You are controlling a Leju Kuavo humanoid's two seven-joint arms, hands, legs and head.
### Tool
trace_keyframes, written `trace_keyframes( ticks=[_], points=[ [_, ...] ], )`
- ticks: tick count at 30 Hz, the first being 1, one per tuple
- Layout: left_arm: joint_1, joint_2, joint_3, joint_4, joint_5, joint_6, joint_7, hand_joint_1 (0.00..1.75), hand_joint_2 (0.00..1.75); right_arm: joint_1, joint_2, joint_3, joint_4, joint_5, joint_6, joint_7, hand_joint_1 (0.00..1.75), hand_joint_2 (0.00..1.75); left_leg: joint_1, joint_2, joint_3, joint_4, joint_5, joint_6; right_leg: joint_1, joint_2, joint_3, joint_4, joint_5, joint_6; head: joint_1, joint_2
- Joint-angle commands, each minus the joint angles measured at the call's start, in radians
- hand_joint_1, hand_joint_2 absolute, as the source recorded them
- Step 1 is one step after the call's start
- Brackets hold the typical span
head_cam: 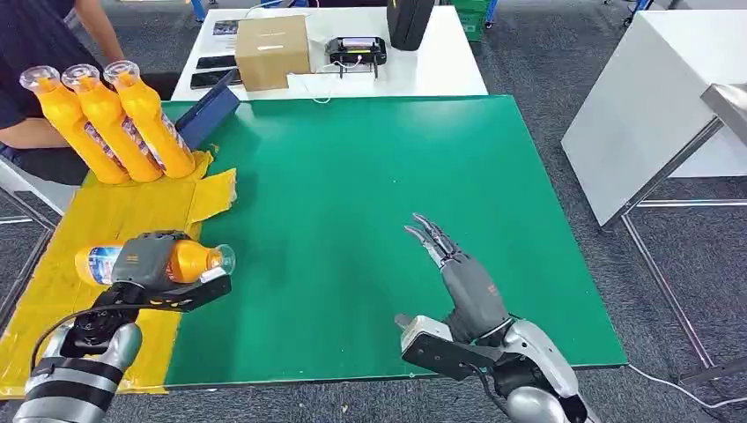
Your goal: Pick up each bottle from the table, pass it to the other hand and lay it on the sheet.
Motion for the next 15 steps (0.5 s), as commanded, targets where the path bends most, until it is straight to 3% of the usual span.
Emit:
trace_keyframes(
  ticks=[1, 6, 7, 8, 15],
  points=[
    [-0.145, 0.043, -0.103, 0.31, -0.057, -0.104, 0.059, 1.75, 1.75, -0.044, -0.017, 0.015, 0.029, -0.003, 0.015, 0.002, 0.0, 1.75, 0.001, -0.003, 0.002, 0.0, 0.0, -0.001, 0.0, 0.001, 0.003, 0.0, -0.001, -0.001, 0.0, 0.0],
    [-0.169, 0.056, -0.123, 0.394, -0.024, -0.117, 0.002, 1.75, 1.75, -0.042, -0.028, 0.016, 0.04, -0.003, 0.016, 0.002, 0.0, 1.75, 0.001, -0.002, 0.003, -0.001, -0.001, -0.001, 0.0, 0.003, 0.004, -0.001, -0.001, -0.001, 0.0, 0.0],
    [-0.164, 0.048, -0.114, 0.387, -0.003, -0.097, -0.015, 0.35, 1.75, -0.04, -0.029, 0.015, 0.039, -0.004, 0.017, 0.002, 0.0, 1.75, 0.001, -0.003, 0.004, 0.0, -0.001, -0.001, 0.001, 0.004, 0.005, 0.0, -0.001, -0.002, 0.0, 0.0],
    [-0.168, 0.029, -0.091, 0.395, 0.027, -0.104, -0.005, 0.0, 0.0, -0.035, -0.029, 0.014, 0.04, -0.002, 0.016, 0.002, 0.0, 1.75, 0.001, -0.002, 0.003, -0.001, -0.001, -0.001, 0.0, 0.002, 0.004, -0.001, -0.001, -0.001, 0.0, 0.0],
    [-0.105, 0.042, -0.098, 0.206, 0.175, -0.097, -0.126, 0.0, 0.0, -0.004, -0.027, -0.008, 0.027, 0.016, 0.002, -0.002, 0.0, 1.75, 0.001, -0.004, 0.003, 0.0, -0.001, -0.001, 0.0, 0.002, 0.005, -0.001, -0.001, -0.001, 0.0, 0.0]
  ],
)
